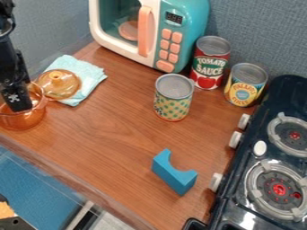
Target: Moved blue thing to the left side of the table
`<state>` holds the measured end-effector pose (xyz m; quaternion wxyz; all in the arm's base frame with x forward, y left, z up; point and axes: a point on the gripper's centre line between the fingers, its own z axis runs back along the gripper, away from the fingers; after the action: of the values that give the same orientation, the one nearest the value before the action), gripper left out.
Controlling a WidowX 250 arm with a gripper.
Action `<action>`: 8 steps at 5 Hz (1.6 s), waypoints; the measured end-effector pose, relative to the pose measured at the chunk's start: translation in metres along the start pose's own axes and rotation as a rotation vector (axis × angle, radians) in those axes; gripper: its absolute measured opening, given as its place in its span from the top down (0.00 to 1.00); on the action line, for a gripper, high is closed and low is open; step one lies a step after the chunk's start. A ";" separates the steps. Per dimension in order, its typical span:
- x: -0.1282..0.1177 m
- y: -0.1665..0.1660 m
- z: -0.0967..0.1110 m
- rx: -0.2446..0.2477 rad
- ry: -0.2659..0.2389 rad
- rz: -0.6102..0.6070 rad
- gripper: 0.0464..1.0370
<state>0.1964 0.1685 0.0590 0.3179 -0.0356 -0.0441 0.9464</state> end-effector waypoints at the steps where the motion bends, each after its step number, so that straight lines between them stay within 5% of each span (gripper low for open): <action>1: -0.001 0.003 -0.005 0.020 -0.001 -0.010 0.04; 2: -0.026 0.018 -0.009 0.030 0.022 -0.131 0.04; 5: -0.151 0.094 -0.005 -0.057 0.078 -0.745 0.04; 6: -0.175 0.120 -0.018 -0.036 0.079 -0.918 0.04; 7: -0.194 0.139 -0.031 -0.072 0.088 -1.065 0.04; 8: -0.196 0.148 -0.047 -0.065 0.053 -1.144 0.04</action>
<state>0.2676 -0.0647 0.0042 0.7792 -0.0394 -0.0773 0.6208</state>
